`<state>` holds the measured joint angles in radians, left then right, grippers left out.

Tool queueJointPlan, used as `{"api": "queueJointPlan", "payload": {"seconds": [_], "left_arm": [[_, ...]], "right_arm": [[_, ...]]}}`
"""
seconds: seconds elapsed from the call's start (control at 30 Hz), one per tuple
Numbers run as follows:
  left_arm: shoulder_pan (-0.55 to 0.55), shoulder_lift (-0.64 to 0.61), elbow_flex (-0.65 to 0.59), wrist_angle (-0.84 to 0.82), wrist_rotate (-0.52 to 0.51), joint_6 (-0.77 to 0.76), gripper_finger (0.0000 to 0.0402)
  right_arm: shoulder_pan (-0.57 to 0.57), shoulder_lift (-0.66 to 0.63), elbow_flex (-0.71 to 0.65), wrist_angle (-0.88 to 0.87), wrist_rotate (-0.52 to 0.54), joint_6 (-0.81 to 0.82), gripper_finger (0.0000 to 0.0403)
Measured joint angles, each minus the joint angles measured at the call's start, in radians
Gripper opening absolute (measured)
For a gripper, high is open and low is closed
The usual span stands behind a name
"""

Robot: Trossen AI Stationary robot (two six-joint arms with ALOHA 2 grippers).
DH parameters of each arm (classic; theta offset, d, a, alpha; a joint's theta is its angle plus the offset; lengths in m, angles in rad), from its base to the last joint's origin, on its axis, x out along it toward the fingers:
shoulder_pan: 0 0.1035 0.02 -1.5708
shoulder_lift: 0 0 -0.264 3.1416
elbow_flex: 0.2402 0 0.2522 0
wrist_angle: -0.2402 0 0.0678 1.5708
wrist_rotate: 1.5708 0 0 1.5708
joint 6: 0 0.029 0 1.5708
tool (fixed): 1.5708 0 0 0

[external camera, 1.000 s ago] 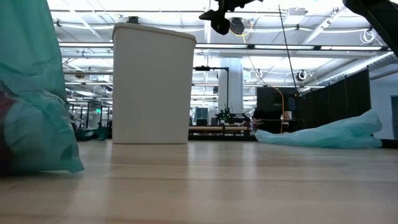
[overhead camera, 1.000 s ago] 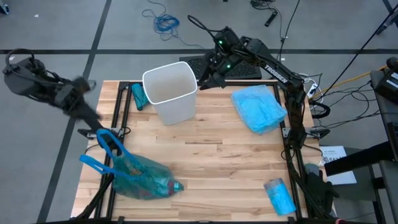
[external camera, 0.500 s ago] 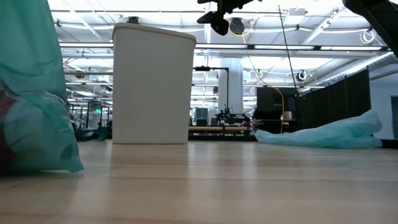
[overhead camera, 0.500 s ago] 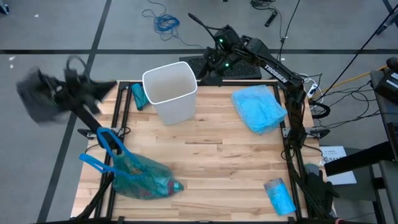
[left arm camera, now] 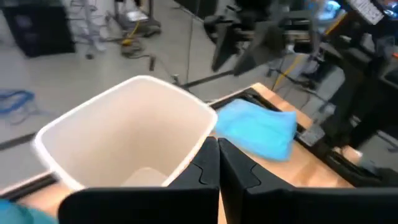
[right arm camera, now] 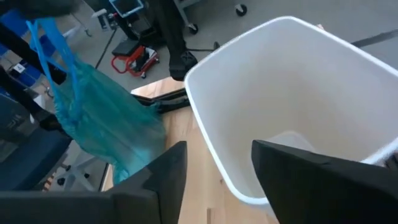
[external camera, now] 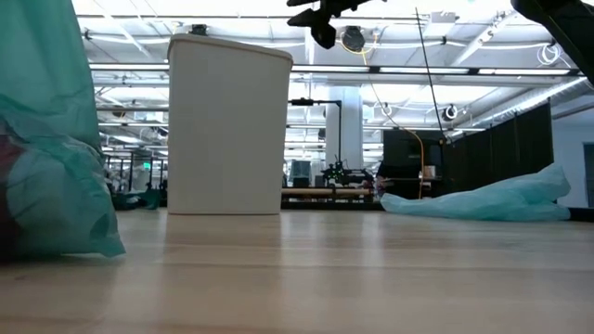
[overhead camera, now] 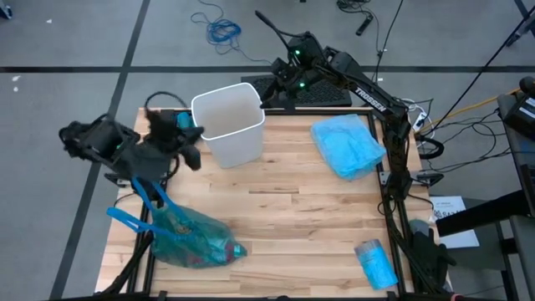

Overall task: Place trash/remove bag and relplace
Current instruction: Close the blue trash bag

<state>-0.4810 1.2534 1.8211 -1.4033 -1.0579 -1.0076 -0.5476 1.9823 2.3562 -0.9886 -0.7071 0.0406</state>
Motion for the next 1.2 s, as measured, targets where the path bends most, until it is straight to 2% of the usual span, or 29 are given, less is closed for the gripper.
{"api": "queueJointPlan", "payload": {"seconds": [0.1,0.17,0.3,0.4,0.47,0.57,0.63,0.73,0.97,1.2], "left_arm": [[0.124,0.049,0.004,0.263,0.19,0.307,0.0001],[0.189,0.097,0.006,0.341,0.346,0.407,0.0001],[0.265,0.234,0.004,0.162,0.603,0.382,0.0],[0.275,0.342,-0.002,-0.092,0.761,0.369,0.0],[0.278,0.382,-0.006,-0.18,0.803,0.38,0.0],[0.266,0.394,-0.075,-0.074,0.926,0.411,0.0],[0.248,0.395,-0.122,-0.035,0.963,0.387,0.0],[0.219,0.375,-0.208,-0.037,1.0,0.332,0.0],[0.088,0.288,-0.445,0.106,1.188,0.164,0.0],[-0.066,0.193,-0.561,0.19,1.265,-0.057,0.0]], "right_arm": [[-0.002,0.0,0.0,-0.012,0.0,-0.002,0.0166],[-0.006,0.0,0.0,-0.032,-0.002,-0.009,0.0164],[-0.02,0.0,0.0,-0.104,-0.004,-0.033,0.0164],[-0.032,0.0,0.0,-0.13,-0.004,-0.043,0.0164],[-0.037,0.0,0.0,-0.131,-0.004,-0.038,0.0164],[-0.042,0.0,0.0,-0.131,-0.01,-0.034,0.0164],[-0.047,0.0,0.0,-0.134,-0.028,-0.027,0.0163],[-0.047,0.0,0.0,-0.148,-0.03,-0.029,0.0162],[-0.048,0.0,0.0,-0.167,-0.031,-0.034,0.0162],[-0.049,0.0,0.0,-0.168,-0.031,-0.041,0.0162]]}}
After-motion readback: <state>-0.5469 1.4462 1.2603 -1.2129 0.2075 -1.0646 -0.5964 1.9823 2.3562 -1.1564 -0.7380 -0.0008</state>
